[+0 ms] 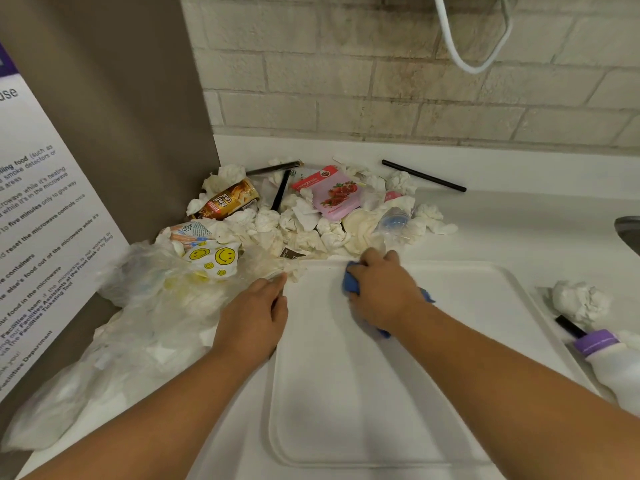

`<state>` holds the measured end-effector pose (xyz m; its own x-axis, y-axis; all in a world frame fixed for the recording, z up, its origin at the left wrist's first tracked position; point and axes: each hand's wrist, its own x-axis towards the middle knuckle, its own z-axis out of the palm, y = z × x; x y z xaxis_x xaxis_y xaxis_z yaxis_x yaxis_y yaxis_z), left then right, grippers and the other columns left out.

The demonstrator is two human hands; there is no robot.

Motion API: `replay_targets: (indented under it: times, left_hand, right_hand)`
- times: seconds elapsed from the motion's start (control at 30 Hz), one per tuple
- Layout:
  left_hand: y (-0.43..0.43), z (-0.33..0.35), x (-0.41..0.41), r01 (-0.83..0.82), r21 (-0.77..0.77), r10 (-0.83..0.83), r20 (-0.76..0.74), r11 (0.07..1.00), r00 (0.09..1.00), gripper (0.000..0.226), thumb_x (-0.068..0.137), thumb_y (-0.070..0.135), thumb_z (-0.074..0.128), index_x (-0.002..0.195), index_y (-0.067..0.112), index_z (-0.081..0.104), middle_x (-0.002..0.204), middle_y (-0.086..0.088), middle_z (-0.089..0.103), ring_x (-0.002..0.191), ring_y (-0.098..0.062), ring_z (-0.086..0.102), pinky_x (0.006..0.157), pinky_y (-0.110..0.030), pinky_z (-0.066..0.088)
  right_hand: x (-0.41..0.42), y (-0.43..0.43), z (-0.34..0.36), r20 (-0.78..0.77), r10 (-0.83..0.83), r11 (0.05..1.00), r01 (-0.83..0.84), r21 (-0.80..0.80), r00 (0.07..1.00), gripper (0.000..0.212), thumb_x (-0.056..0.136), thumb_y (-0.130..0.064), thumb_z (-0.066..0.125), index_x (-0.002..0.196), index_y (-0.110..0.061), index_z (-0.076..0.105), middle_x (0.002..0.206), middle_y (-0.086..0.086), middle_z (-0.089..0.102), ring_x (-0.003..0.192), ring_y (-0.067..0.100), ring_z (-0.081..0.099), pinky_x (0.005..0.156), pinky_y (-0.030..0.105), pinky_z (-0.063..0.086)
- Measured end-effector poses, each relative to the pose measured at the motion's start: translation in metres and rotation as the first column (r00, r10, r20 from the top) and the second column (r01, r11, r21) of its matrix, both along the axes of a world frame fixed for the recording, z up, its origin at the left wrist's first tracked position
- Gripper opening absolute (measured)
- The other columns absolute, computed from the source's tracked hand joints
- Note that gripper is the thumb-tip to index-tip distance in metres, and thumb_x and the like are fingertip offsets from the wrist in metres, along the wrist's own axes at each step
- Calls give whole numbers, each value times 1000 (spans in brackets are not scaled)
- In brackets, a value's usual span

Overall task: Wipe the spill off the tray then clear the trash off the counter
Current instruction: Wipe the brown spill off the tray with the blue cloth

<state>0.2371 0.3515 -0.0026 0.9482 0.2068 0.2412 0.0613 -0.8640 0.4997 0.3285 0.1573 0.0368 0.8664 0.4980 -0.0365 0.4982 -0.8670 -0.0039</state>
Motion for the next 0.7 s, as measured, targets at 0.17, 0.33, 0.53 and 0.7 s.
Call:
replay_targets:
  times: [0.17,0.33,0.53,0.7]
  left_hand:
    - [0,2,0,1,-1,-1,-9,1000,1000,54,87,36,35,137,22,49,106,4,60,96,-18,60,80,-30,48]
    - [-3,6,1,-38,-52,34,-62,998,997,69,91,25,50,150,31,15,89,14,52,72,-7,53,67,-24,42]
    - [-5,10,-3,-76,-119,74,-21,990,997,85,88,22,54,150,29,-4,120,19,51,76,-11,56,79,-25,41]
    - [-5,11,-4,-42,-114,44,21,993,999,80,89,22,53,149,36,2,147,14,38,97,-19,62,89,-32,45]
  right_hand:
    - [7,7,14,-47,205,979,-205,13,978,37,94,-31,44,130,-23,52,126,1,45,109,25,37,93,30,32]
    - [10,7,13,-34,73,997,-72,34,997,34,93,-34,43,123,-26,57,118,1,46,104,27,39,89,35,42]
    - [0,27,6,-81,329,943,-323,79,941,44,87,-31,54,132,-28,52,125,0,41,106,26,34,93,42,41]
    - [-11,4,14,-211,508,851,-448,276,835,41,82,-22,62,120,-37,63,119,-10,51,103,17,39,90,22,34]
